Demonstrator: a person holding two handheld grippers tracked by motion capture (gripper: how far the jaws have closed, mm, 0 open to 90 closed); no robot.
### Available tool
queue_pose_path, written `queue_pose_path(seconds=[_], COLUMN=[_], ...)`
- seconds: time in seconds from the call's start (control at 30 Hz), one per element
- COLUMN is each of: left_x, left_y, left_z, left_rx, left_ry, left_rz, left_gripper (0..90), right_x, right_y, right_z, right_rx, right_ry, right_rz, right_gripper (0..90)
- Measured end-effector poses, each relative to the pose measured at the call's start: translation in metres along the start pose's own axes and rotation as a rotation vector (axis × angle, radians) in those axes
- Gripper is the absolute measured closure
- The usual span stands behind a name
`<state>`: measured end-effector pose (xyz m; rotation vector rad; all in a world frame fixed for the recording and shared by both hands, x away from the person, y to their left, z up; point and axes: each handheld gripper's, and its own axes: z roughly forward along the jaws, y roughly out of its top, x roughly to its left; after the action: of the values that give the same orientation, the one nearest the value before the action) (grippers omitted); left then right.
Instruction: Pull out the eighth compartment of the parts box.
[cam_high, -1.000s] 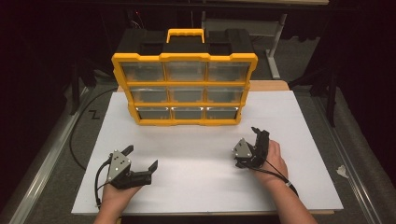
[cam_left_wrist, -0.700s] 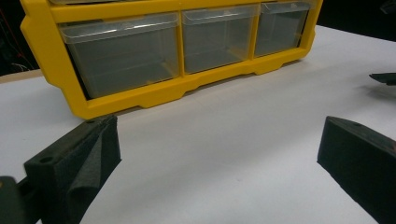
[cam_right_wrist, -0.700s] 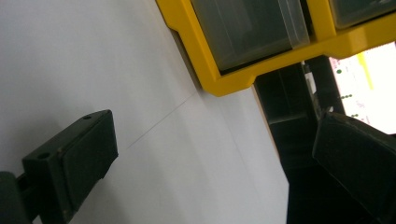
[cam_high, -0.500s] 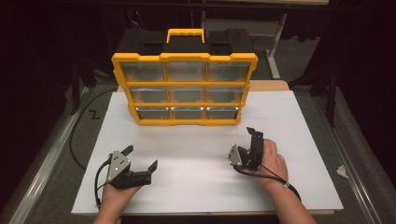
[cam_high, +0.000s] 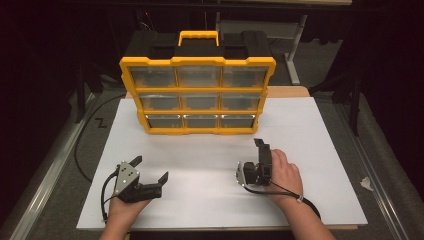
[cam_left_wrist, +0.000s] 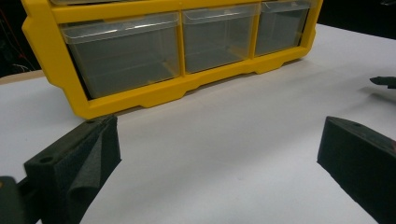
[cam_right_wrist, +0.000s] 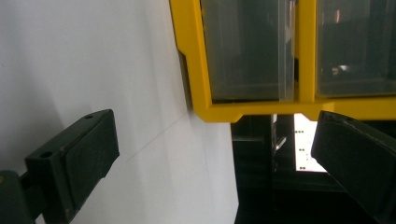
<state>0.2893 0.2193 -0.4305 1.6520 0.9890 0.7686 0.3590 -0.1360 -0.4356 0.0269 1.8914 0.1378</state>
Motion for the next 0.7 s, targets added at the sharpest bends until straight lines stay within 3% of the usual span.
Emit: queue_pose_path(seconds=[0.2, 0.43, 0.7], left_x=[0.001, 0.001, 0.001], left_y=[0.0, 0.0, 0.0], left_z=[0.0, 0.0, 0.0], left_rx=[0.003, -0.001, 0.0], left_ry=[0.004, 0.004, -0.007], left_rz=[0.004, 0.003, 0.006], left_gripper=[0.3, 0.3, 0.3], right_x=[0.004, 0.009, 0.014], right_y=[0.017, 0.035, 0.056], right_z=[0.001, 0.008, 0.02], right_rx=[-0.025, -0.056, -0.097], right_ry=[-0.01, -0.025, -0.059], right_rz=[-0.049, -0.071, -0.081], right_gripper=[3.0, 5.6, 16.3])
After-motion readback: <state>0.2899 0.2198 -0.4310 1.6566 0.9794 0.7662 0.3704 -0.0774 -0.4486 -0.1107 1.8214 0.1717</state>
